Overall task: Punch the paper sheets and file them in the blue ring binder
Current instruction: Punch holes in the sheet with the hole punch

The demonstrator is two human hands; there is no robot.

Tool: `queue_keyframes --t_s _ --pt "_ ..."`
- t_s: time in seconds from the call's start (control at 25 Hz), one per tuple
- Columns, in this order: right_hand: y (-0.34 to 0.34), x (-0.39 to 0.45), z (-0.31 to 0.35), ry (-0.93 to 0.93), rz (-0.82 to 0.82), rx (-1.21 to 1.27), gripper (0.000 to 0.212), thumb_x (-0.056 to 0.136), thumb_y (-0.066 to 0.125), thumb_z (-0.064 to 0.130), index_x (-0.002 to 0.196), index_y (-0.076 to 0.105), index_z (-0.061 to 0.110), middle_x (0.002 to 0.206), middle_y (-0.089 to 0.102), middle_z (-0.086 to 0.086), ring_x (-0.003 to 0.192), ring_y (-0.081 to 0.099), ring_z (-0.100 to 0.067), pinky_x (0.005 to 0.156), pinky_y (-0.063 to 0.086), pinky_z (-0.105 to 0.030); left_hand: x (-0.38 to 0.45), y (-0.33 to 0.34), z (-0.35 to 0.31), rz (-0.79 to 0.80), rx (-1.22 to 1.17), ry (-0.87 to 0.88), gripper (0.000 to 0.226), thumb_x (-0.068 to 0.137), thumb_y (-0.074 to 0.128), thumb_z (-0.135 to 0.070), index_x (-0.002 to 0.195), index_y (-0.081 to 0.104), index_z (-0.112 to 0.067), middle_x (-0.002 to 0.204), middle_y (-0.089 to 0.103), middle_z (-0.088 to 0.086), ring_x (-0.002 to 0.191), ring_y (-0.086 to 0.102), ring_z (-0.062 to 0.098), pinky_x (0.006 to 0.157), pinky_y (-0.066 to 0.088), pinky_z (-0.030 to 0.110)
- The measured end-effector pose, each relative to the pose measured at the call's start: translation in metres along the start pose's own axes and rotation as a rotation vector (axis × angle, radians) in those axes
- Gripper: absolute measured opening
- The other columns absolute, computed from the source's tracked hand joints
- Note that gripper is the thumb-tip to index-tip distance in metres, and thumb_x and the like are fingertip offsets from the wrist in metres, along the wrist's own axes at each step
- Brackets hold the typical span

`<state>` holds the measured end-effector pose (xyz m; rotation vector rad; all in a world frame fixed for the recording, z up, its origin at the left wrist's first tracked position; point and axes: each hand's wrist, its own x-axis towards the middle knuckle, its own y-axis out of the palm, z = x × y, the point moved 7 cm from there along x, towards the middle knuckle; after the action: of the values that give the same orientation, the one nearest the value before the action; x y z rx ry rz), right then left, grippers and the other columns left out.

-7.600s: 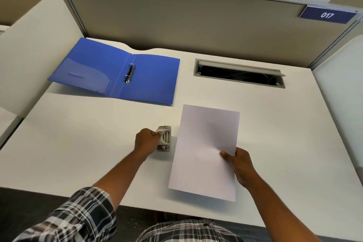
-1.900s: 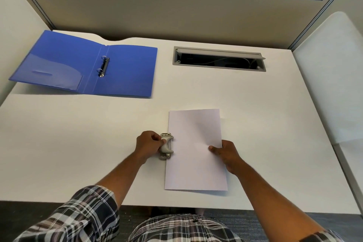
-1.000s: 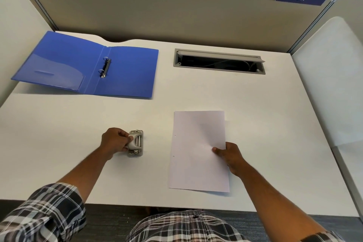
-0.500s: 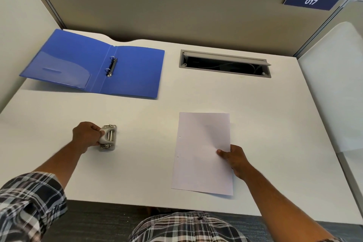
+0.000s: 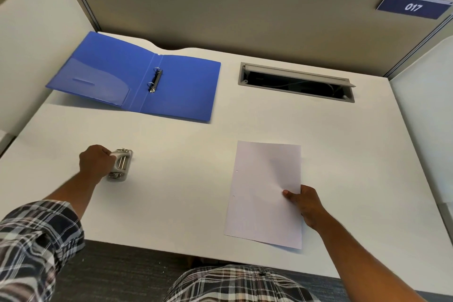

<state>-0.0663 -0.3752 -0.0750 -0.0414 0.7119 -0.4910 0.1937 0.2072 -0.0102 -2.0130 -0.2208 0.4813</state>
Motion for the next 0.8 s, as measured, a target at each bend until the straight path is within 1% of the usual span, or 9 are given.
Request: queue_keyframes --t_s 0.16,0.28,0.36,0.44,0.52,0.6,0.68,0.72,0.8 --pt "0.0 -0.002 0.0 -0.001 -0.003 0.008 0.02 0.086 0.08 0.007 0.105 0.074 0.003 0.1 0.079 -0.017 0.09 0.074 -0.038 0.077 0.06 -0.041 -0.026 0.005 -0.006 -0.062 -0.015 -0.058 0.043 0.083 0.065 -0.017 0.124 0.054 -0.006 0.121 0.062 0.025 0.115 0.056 0.046 0.095 0.048 0.05" --pt "0.001 -0.007 0.003 -0.003 -0.009 0.013 0.017 0.086 0.079 0.007 0.102 0.075 0.004 0.099 0.079 -0.016 0.086 0.074 -0.035 0.076 0.061 -0.041 -0.062 0.02 -0.041 -0.234 0.123 0.231 0.049 0.078 0.067 -0.01 0.123 0.052 0.002 0.116 0.057 0.03 0.113 0.051 0.048 0.1 0.04 0.053" --pt "0.002 -0.011 0.006 -0.022 -0.007 0.025 0.016 0.085 0.079 0.008 0.101 0.076 0.006 0.099 0.08 -0.015 0.083 0.075 -0.033 0.074 0.062 -0.04 -0.087 0.036 -0.067 -0.265 0.123 0.378 0.05 0.075 0.069 -0.006 0.122 0.053 0.003 0.116 0.057 0.03 0.117 0.049 0.047 0.105 0.035 0.052" --pt "0.005 -0.015 0.013 -0.057 0.012 0.043 0.016 0.086 0.08 0.009 0.101 0.077 0.008 0.1 0.08 -0.014 0.081 0.077 -0.029 0.07 0.062 -0.037 -0.112 0.061 -0.096 -0.143 -0.078 0.474 0.046 0.08 0.07 -0.005 0.123 0.055 0.001 0.121 0.059 0.025 0.122 0.049 0.045 0.107 0.037 0.049" --pt "0.009 -0.019 0.023 -0.101 0.039 0.068 0.019 0.086 0.08 0.01 0.104 0.076 0.009 0.102 0.08 -0.012 0.085 0.078 -0.027 0.068 0.062 -0.035 -0.14 0.093 -0.129 0.144 -0.379 0.497 0.046 0.084 0.072 -0.006 0.126 0.055 -0.001 0.122 0.062 0.017 0.117 0.057 0.035 0.103 0.043 0.041" --pt "0.013 -0.023 0.035 -0.147 0.063 0.085 0.023 0.086 0.08 0.013 0.108 0.076 0.009 0.103 0.08 -0.01 0.091 0.077 -0.031 0.072 0.062 -0.036 -0.172 0.123 -0.159 0.516 -0.652 0.339 0.059 0.085 0.076 -0.012 0.136 0.047 -0.007 0.127 0.061 0.007 0.114 0.06 0.023 0.097 0.047 0.032" --pt "0.018 -0.027 0.05 -0.187 0.091 0.108 0.024 0.086 0.081 0.015 0.108 0.076 0.01 0.103 0.08 -0.009 0.095 0.077 -0.033 0.074 0.062 -0.038 -0.197 0.141 -0.186 0.75 -0.759 0.219 0.066 0.087 0.075 -0.02 0.142 0.039 -0.016 0.132 0.057 -0.001 0.118 0.059 0.017 0.092 0.047 0.027" --pt "0.02 -0.03 0.058 -0.206 0.108 0.131 0.024 0.085 0.081 0.015 0.108 0.076 0.011 0.104 0.08 -0.009 0.096 0.076 -0.032 0.074 0.062 -0.037 -0.205 0.144 -0.198 0.799 -0.756 0.213 0.063 0.088 0.073 -0.023 0.141 0.04 -0.019 0.132 0.058 -0.004 0.118 0.059 0.016 0.09 0.048 0.026" --pt "0.021 -0.037 0.073 -0.262 0.108 0.163 0.023 0.086 0.081 0.015 0.108 0.076 0.012 0.105 0.08 -0.008 0.095 0.076 -0.03 0.075 0.061 -0.037 -0.212 0.136 -0.215 0.762 -0.748 0.25 0.042 0.092 0.068 -0.024 0.131 0.052 -0.021 0.126 0.065 -0.003 0.11 0.064 0.016 0.085 0.051 0.027"
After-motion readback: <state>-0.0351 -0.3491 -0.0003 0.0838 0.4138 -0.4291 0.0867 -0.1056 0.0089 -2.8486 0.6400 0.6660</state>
